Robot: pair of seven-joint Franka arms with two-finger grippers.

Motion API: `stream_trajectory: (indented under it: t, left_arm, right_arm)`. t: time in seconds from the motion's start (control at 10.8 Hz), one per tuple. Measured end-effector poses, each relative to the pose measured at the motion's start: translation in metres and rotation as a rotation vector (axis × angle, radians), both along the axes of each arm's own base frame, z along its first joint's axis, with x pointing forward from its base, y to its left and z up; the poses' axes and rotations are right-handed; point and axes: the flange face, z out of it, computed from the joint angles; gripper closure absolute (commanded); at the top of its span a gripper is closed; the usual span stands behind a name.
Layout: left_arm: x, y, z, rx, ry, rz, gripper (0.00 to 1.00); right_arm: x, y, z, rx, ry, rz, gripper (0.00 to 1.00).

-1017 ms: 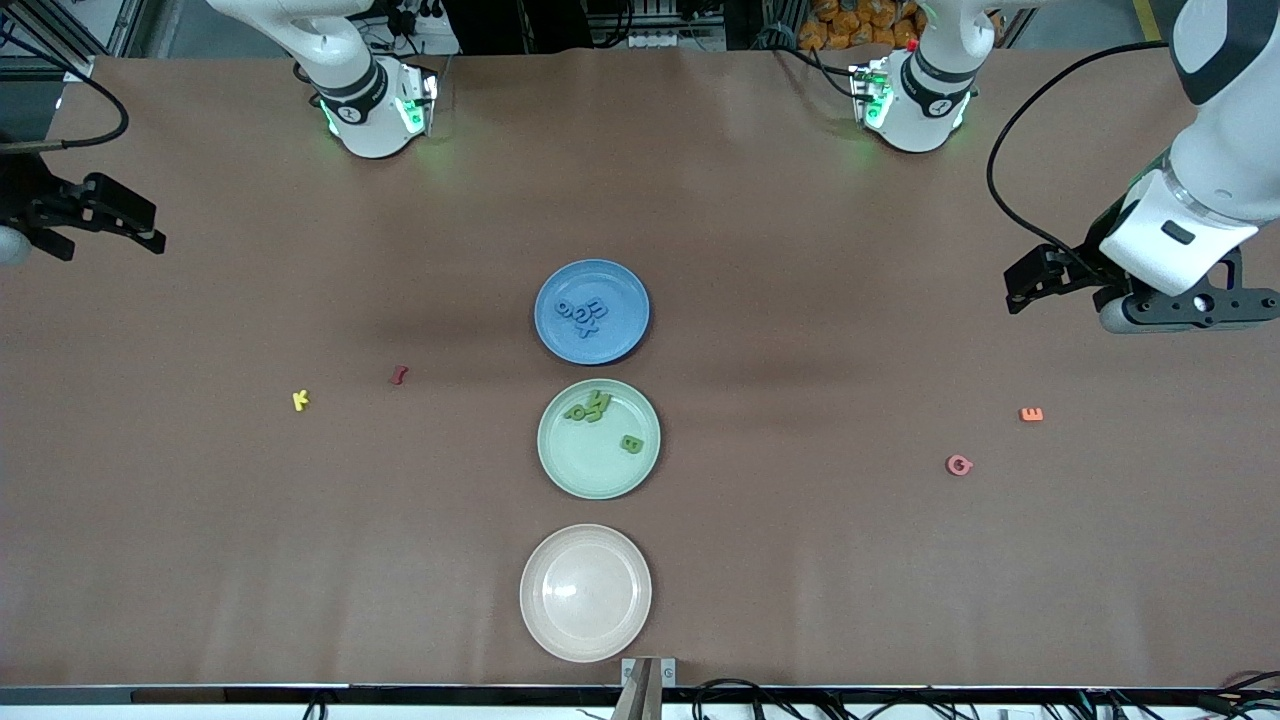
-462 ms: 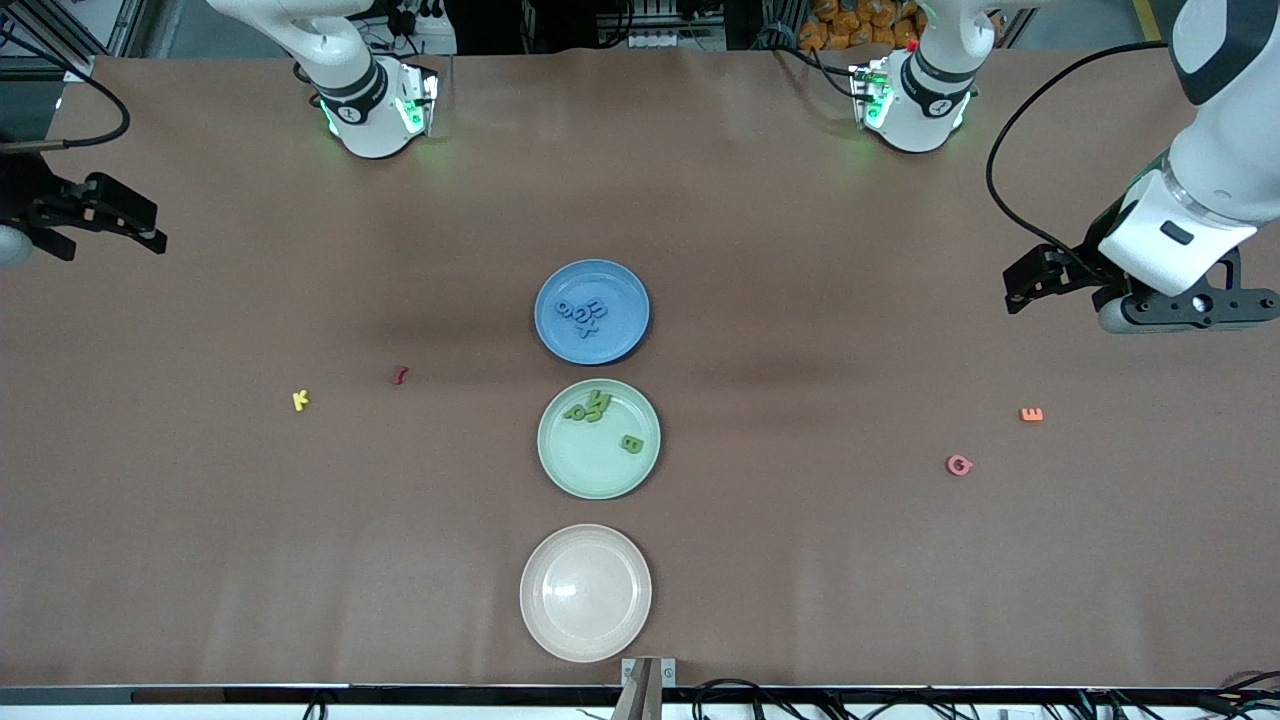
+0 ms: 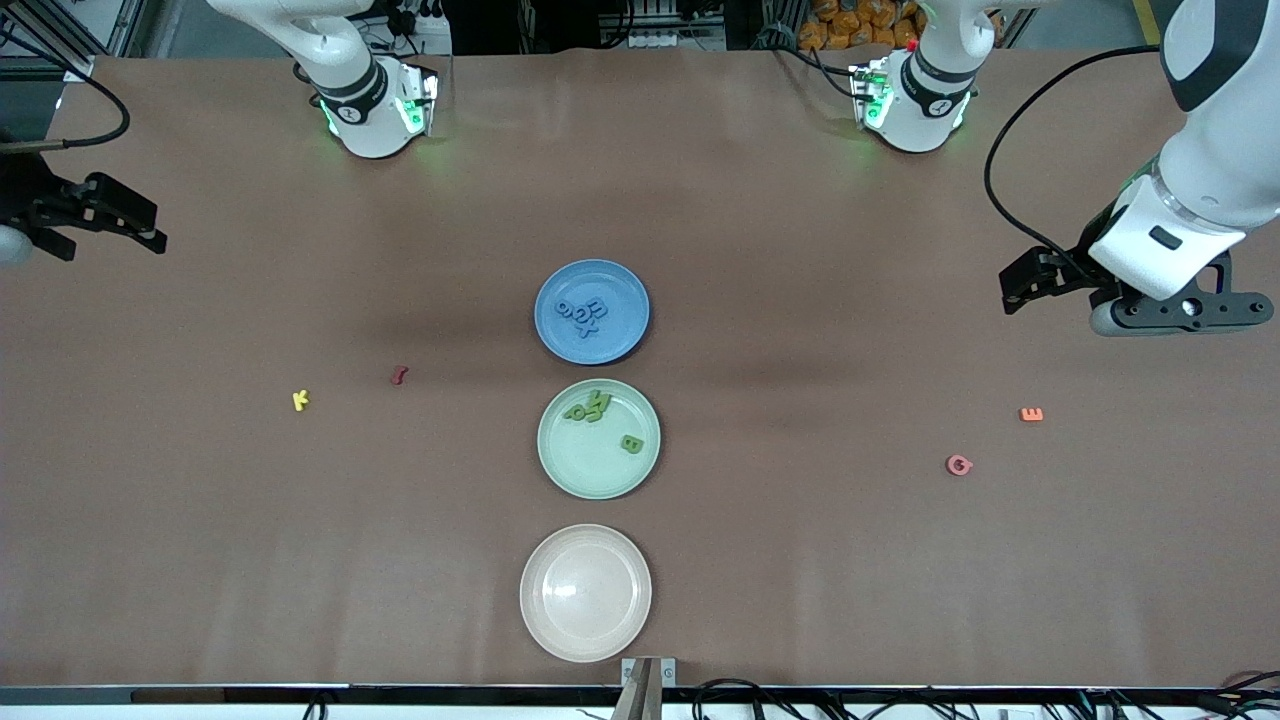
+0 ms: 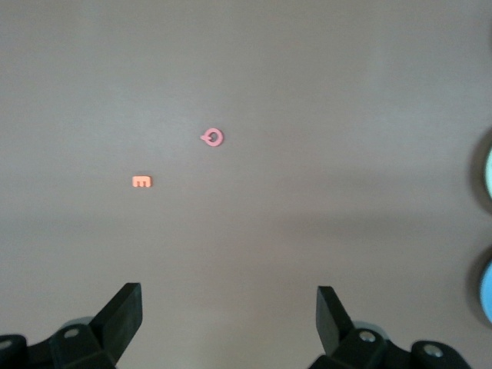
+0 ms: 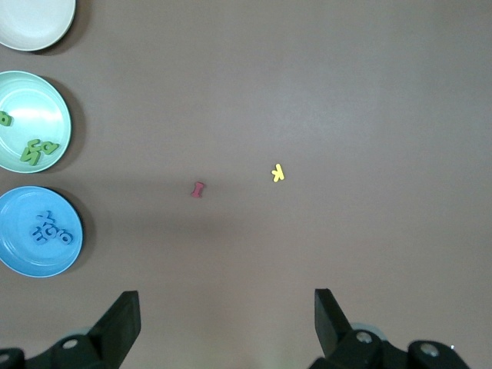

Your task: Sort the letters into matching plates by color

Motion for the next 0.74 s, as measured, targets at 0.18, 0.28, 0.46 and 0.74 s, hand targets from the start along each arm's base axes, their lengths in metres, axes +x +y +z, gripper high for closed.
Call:
stream_trajectory:
  t: [0.18, 0.28, 0.46, 0.74]
  left_arm:
    - [-0.0017, -0.0036, -0.0006, 0.032, 0.003, -0.015, 0.0]
    - [-0.0016, -0.0038, 0.0006, 0.032, 0.001, -0.015, 0.0]
    - [-0.0007, -0.0009, 0.0043, 0.021, -0.005, -0.007, 0.0]
    - [-0.0006, -0.0001, 0.0053, 0.017, -0.006, -0.005, 0.0]
  right_arm:
    - [0.0, 0.0, 0.0, 0.0, 0.0, 0.0, 0.0]
    - [0.0, 0.0, 0.0, 0.0, 0.0, 0.0, 0.0]
    - [0.0, -0.0001, 0.0, 0.0, 0.0, 0.0, 0.0]
    - [0.0, -0.0001, 0.0, 0.0, 0.0, 0.0, 0.0]
